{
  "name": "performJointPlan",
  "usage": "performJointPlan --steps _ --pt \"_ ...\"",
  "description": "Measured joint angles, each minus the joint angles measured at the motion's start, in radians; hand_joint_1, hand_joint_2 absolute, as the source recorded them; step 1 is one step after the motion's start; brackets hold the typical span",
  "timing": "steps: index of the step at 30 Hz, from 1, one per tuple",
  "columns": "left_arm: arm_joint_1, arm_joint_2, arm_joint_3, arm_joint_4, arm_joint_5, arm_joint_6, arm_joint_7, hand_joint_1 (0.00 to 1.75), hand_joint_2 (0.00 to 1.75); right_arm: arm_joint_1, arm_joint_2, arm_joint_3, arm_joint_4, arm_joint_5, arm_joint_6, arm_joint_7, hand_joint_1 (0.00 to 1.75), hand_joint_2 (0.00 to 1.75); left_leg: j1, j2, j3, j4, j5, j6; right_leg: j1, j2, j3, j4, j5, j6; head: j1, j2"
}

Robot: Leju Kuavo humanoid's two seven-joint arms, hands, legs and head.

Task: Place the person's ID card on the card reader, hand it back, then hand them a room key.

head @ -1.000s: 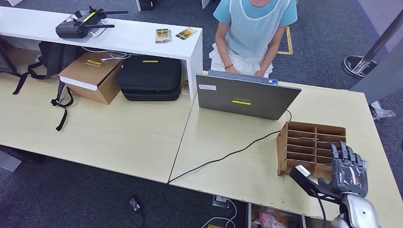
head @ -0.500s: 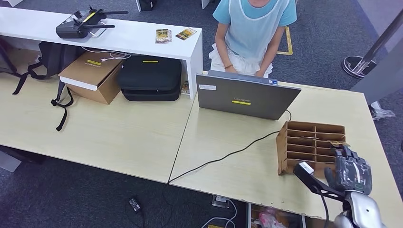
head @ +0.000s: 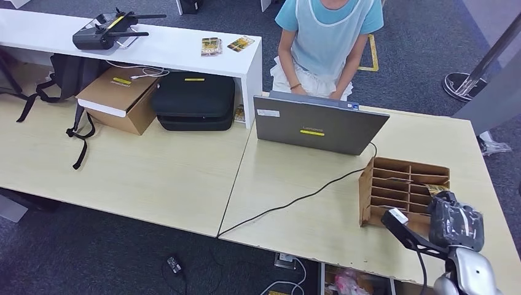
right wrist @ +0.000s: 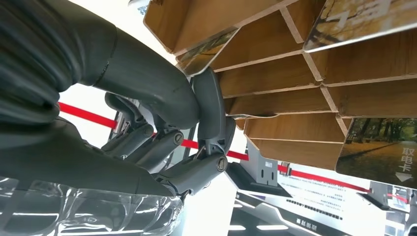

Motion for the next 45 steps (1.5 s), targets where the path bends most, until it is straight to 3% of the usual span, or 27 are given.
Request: performJointPlan --steps 26,45 --pt "0.011 0.002 0.032 0.000 0.021 0.006 0.001 0.00 0.00 -0.010 0.003 -0.008 -0.002 0.016 -0.046 -0.015 1.75 1.75 0.000 0.000 0.000 0.000 0.000 0.000 0.000 0.000 0.000 0.000 0.000 0.000 0.000 0.000" --pt "0.014 0.004 0.044 0.000 0.014 0.007 0.001 0.00 0.00 0.036 0.030 -0.064 -0.065 0.029 -0.167 -0.017 1.75 1.75 0.000 0.000 0.000 0.000 0.000 0.000 0.000 0.000 0.000 0.000 0.000 0.000 0.000 0.000"
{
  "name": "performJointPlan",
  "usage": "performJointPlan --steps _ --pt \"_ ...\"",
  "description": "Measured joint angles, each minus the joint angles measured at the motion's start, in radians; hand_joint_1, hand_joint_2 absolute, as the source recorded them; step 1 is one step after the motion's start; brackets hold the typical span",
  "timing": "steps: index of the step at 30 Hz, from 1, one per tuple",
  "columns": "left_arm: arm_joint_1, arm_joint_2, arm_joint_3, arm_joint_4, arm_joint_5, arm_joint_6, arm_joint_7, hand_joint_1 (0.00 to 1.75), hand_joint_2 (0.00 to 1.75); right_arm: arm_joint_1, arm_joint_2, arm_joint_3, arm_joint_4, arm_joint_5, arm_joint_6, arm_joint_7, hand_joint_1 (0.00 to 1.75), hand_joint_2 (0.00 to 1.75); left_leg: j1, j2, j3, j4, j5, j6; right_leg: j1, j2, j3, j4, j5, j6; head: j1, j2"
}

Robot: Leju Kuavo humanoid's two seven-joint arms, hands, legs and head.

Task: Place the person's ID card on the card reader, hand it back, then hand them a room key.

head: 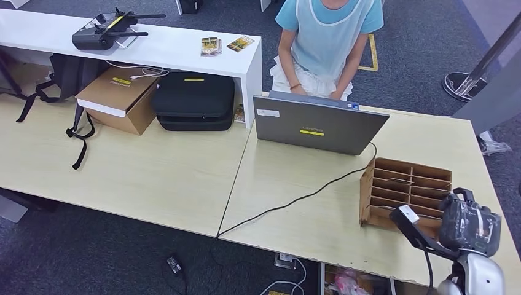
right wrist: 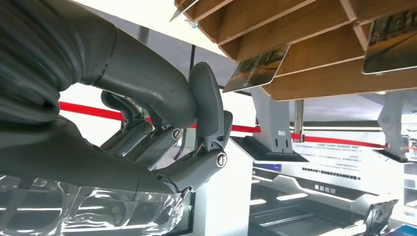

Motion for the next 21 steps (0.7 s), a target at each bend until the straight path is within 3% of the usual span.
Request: performJointPlan --steps 14,16,18,20,21 --pt "0.000 0.001 0.009 0.000 0.011 0.002 0.000 0.00 0.00 0.028 0.031 -0.042 -0.058 0.020 -0.049 -0.012 1.75 1.75 0.000 0.000 0.000 0.000 0.000 0.000 0.000 0.000 0.000 0.000 0.000 0.000 0.000 0.000" --pt "0.000 0.001 0.013 0.000 0.015 0.002 0.000 0.00 0.00 0.029 0.035 -0.046 -0.065 0.020 -0.053 -0.015 1.61 1.75 0.000 0.000 0.000 0.000 0.000 0.000 0.000 0.000 0.000 0.000 0.000 0.000 0.000 0.000" --pt "0.000 0.001 0.020 0.000 0.019 0.002 -0.001 0.00 0.00 0.029 0.039 -0.049 -0.068 0.020 -0.052 -0.017 0.86 1.75 0.000 0.000 0.000 0.000 0.000 0.000 0.000 0.000 0.000 0.000 0.000 0.000 0.000 0.000" --pt "0.000 0.001 0.028 0.000 0.023 0.002 -0.005 0.00 0.00 0.029 0.041 -0.051 -0.068 0.019 -0.049 -0.018 0.21 1.75 0.000 0.000 0.000 0.000 0.000 0.000 0.000 0.000 0.000 0.000 0.000 0.000 0.000 0.000" --pt "0.000 0.001 0.031 0.000 0.026 0.002 -0.008 0.00 0.00 0.029 0.042 -0.051 -0.068 0.018 -0.047 -0.017 0.19 1.75 0.000 0.000 0.000 0.000 0.000 0.000 0.000 0.000 0.000 0.000 0.000 0.000 0.000 0.000"
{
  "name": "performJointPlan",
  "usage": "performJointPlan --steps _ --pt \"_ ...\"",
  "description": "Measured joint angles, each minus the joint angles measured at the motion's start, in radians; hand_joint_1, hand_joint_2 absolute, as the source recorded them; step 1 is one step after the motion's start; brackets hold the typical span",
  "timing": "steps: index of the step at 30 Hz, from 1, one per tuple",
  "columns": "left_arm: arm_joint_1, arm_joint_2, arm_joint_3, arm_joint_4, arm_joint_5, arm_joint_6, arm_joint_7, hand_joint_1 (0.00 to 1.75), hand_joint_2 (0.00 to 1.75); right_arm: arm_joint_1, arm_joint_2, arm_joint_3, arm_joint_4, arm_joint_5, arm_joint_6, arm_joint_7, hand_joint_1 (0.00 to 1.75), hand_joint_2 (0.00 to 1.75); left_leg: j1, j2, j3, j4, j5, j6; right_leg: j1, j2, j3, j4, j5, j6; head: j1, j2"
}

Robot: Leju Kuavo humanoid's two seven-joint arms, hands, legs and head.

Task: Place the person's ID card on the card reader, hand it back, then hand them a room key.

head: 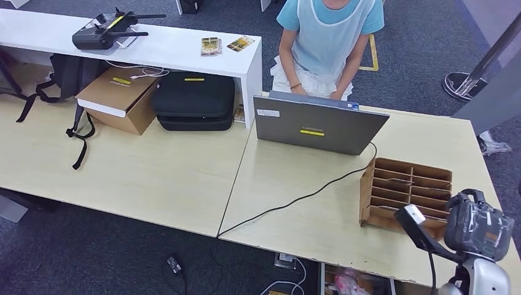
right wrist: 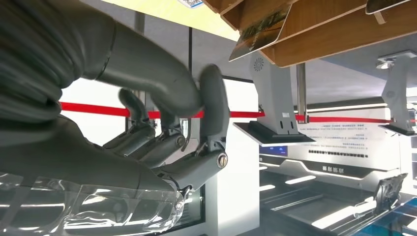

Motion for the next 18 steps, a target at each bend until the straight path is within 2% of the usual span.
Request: performJointPlan --steps 4,9,18 --pt "0.000 0.000 0.013 0.000 0.007 0.005 -0.004 0.00 0.00 0.000 0.002 0.000 0.000 -0.005 0.003 0.002 0.19 1.75 0.000 0.000 0.000 0.000 0.000 0.000 0.000 0.000 0.000 0.000 0.000 0.000 0.000 0.000" --pt "0.004 0.001 0.024 0.000 0.009 0.019 -0.004 0.00 0.00 0.000 0.004 -0.003 0.000 -0.007 0.005 0.004 0.04 1.75 0.000 0.000 0.000 0.000 0.000 0.000 0.000 0.000 0.000 0.000 0.000 0.000 0.000 0.000" --pt "0.006 0.002 0.035 0.000 0.016 0.021 -0.004 0.00 0.00 0.034 0.006 -0.026 -0.003 -0.033 0.049 0.020 0.03 1.75 0.000 0.000 0.000 0.000 0.000 0.000 0.000 0.000 0.000 0.000 0.000 0.000 0.000 0.000"
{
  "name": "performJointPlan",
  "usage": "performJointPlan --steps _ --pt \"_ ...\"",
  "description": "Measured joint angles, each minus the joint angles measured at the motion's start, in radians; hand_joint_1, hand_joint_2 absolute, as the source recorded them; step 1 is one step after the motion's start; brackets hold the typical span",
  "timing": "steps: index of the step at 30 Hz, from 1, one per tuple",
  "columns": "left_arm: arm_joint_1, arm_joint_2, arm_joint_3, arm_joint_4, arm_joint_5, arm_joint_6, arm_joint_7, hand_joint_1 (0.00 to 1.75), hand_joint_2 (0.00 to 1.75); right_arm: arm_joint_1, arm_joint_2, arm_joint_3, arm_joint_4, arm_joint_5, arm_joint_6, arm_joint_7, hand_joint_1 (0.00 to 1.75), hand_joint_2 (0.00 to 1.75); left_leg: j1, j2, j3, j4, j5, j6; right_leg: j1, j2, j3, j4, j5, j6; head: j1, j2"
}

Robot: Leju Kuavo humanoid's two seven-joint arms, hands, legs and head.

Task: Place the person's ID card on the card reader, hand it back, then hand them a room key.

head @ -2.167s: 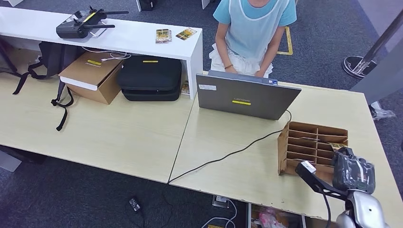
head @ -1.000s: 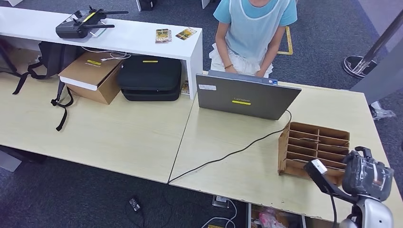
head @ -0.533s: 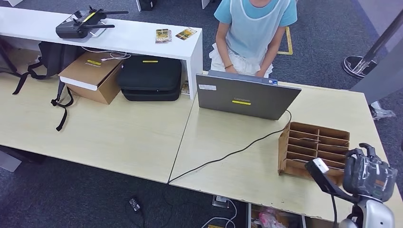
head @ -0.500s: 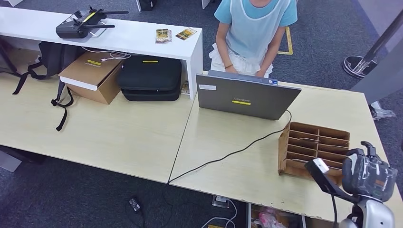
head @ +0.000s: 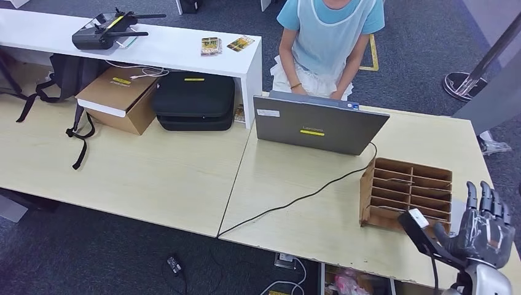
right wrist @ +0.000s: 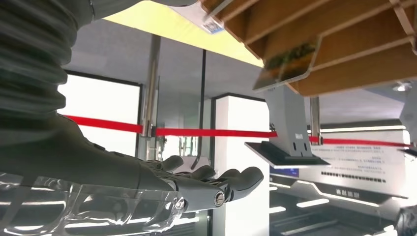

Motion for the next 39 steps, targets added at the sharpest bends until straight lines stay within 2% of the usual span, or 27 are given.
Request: performJointPlan --steps 15,31,39 --pt "0.010 0.002 0.037 0.000 0.037 0.027 0.000 0.00 0.00 0.041 0.007 -0.012 0.000 -0.007 0.007 0.002 0.03 1.75 0.000 0.000 0.000 0.000 0.000 0.000 0.000 0.000 0.000 0.000 0.000 0.000 0.000 0.000" --pt "0.013 0.003 0.064 0.000 0.047 0.033 -0.020 0.00 0.00 0.039 0.015 -0.012 0.000 -0.005 0.018 0.004 0.06 1.75 0.000 0.000 0.000 0.000 0.000 0.000 0.000 0.000 0.000 0.000 0.000 0.000 0.000 0.000" --pt "0.012 0.003 0.069 0.000 0.058 0.033 -0.020 0.00 0.00 0.006 0.018 -0.005 0.021 0.015 0.047 0.006 0.06 1.75 0.000 0.000 0.000 0.000 0.000 0.000 0.000 0.000 0.000 0.000 0.000 0.000 0.000 0.000"
